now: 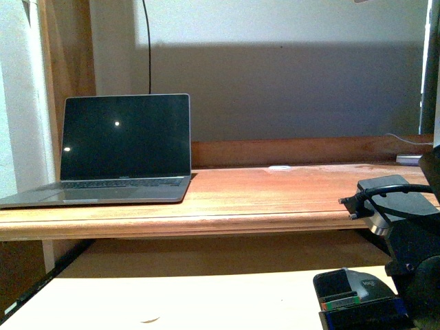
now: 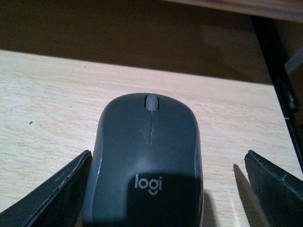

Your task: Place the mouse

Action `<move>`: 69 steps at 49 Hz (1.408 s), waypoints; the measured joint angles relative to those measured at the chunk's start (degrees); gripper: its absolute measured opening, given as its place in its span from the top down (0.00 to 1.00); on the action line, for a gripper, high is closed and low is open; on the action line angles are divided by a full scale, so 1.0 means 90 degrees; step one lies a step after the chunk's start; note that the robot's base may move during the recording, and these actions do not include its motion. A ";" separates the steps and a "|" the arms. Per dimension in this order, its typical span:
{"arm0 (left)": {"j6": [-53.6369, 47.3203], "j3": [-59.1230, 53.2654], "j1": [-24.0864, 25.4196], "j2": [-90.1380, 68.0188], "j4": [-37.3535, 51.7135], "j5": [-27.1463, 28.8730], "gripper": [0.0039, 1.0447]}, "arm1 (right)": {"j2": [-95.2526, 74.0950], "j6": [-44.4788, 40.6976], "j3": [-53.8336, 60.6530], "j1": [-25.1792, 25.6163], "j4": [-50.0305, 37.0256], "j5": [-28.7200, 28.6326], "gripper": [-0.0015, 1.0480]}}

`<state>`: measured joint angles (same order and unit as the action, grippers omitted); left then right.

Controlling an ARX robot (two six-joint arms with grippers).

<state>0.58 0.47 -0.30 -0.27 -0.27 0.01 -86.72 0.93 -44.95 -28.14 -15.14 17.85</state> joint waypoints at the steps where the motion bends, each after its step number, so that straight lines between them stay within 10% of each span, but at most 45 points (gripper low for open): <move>1: 0.0000 0.0000 0.0000 0.0000 0.0000 0.0000 0.07 | -0.0032 0.0010 -0.0032 0.0000 0.0036 0.0000 0.07; 17: 0.0000 0.0000 0.0000 0.0000 0.0000 0.0000 0.07 | -0.0155 0.0289 -0.0316 0.0000 0.0345 -0.0153 0.47; 34: 0.0000 0.0000 0.0000 0.0000 0.0000 0.0000 0.07 | 0.0355 0.0488 -0.1251 0.0168 0.1336 -0.0095 0.47; 69: 0.0000 0.0000 0.0000 0.0000 0.0000 0.0000 0.07 | -0.3473 0.0998 -0.7232 -0.0719 0.3259 0.0901 0.47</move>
<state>0.58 0.47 -0.30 -0.27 -0.27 0.01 -117.97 9.91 -110.04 -34.61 14.20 25.96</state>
